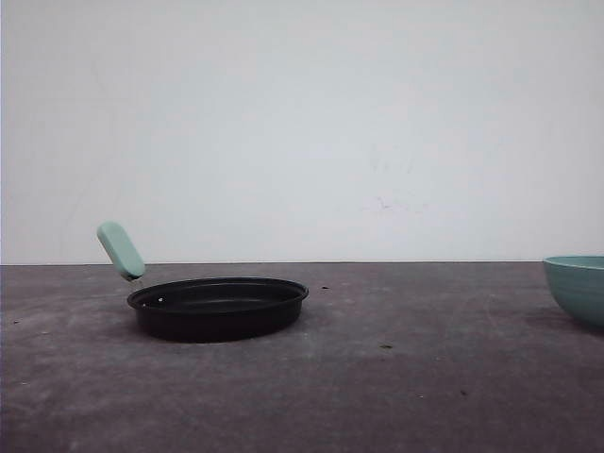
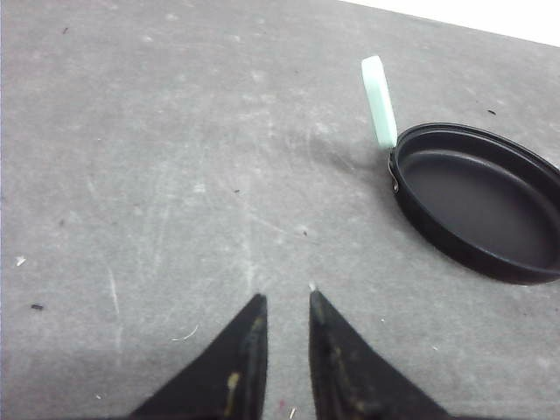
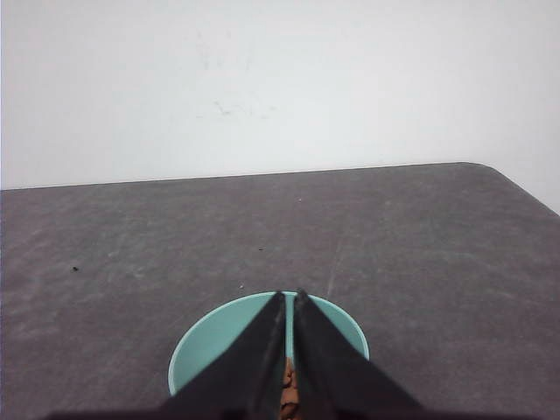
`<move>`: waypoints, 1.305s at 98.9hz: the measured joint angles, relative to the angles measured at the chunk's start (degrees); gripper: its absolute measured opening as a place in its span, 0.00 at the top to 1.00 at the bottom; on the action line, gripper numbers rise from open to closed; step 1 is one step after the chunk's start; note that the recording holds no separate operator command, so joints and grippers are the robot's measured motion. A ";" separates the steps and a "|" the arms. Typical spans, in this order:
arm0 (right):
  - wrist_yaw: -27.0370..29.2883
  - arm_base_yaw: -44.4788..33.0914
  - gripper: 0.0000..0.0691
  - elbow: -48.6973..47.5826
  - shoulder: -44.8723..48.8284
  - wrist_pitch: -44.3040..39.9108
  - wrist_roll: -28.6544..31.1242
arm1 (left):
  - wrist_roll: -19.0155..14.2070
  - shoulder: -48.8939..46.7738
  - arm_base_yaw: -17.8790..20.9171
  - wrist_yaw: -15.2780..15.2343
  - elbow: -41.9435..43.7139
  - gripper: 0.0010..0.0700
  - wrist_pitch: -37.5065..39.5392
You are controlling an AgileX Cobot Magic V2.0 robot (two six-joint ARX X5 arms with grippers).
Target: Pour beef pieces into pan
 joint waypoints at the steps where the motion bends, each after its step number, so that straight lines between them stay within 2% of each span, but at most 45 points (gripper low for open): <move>1: 0.00 0.00 0.98 0.00 0.02 0.00 0.02 | -0.02 0.00 0.00 -0.02 0.00 0.92 0.00; 76: 0.00 0.00 0.98 0.00 0.02 0.00 0.02 | -0.15 0.00 0.00 0.02 0.00 0.92 0.02; 83: -0.02 0.00 0.98 0.00 0.00 0.11 0.02 | -1.99 0.00 0.00 0.48 0.00 0.92 0.04; 97: -0.22 0.00 0.98 0.00 0.02 2.08 0.02 | -8.94 0.00 0.00 0.74 0.00 0.92 0.22; 105: -0.31 0.00 0.98 0.00 0.02 3.74 0.04 | -11.72 0.00 0.00 0.94 -0.20 0.92 1.40; 129: -0.35 0.00 0.98 0.00 0.00 7.45 0.55 | -14.25 0.00 0.00 1.36 -0.48 0.92 2.58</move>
